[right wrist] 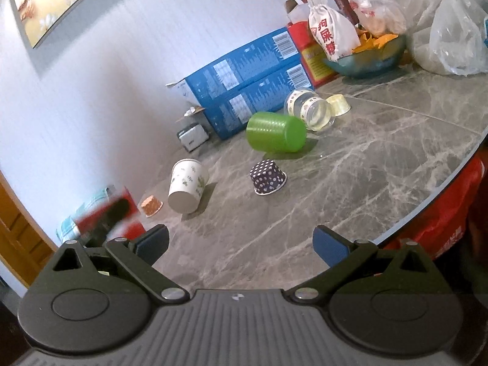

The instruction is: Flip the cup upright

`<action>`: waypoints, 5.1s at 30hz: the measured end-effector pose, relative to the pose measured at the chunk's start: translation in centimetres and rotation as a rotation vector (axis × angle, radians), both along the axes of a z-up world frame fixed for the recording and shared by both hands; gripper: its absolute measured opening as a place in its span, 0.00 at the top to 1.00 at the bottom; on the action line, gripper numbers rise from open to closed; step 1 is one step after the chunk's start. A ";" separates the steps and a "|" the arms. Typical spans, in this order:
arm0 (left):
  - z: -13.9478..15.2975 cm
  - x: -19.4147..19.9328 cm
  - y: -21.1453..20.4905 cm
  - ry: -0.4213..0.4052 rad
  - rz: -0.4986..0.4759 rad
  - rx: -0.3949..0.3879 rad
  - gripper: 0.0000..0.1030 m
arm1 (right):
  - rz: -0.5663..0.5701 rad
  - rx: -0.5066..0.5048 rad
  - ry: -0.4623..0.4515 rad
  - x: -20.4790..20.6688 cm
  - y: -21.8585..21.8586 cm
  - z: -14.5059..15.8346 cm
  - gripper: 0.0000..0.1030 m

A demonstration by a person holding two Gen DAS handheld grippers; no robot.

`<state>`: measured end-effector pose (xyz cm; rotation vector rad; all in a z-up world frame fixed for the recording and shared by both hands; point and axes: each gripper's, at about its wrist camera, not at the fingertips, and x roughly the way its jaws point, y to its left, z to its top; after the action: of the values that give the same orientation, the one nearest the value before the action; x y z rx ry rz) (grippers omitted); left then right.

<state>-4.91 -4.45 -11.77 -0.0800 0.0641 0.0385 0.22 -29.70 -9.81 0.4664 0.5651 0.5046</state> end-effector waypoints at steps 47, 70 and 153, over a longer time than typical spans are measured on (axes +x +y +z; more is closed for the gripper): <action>-5.1 -0.4 -2.3 -0.087 -0.044 0.127 0.03 | -0.037 -0.140 -0.220 -3.1 0.7 -3.2 0.01; 7.5 -5.9 7.8 0.474 -0.155 -0.126 0.00 | 0.046 -0.380 -0.211 -7.3 3.5 4.1 0.01; 12.5 -5.6 5.4 0.550 -0.160 -0.050 0.00 | 0.094 -0.398 -0.122 -6.9 3.3 8.8 0.01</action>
<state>-10.49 0.97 0.75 -0.1126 0.6211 -0.1019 -6.68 -26.44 -1.05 0.0303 0.5553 0.4920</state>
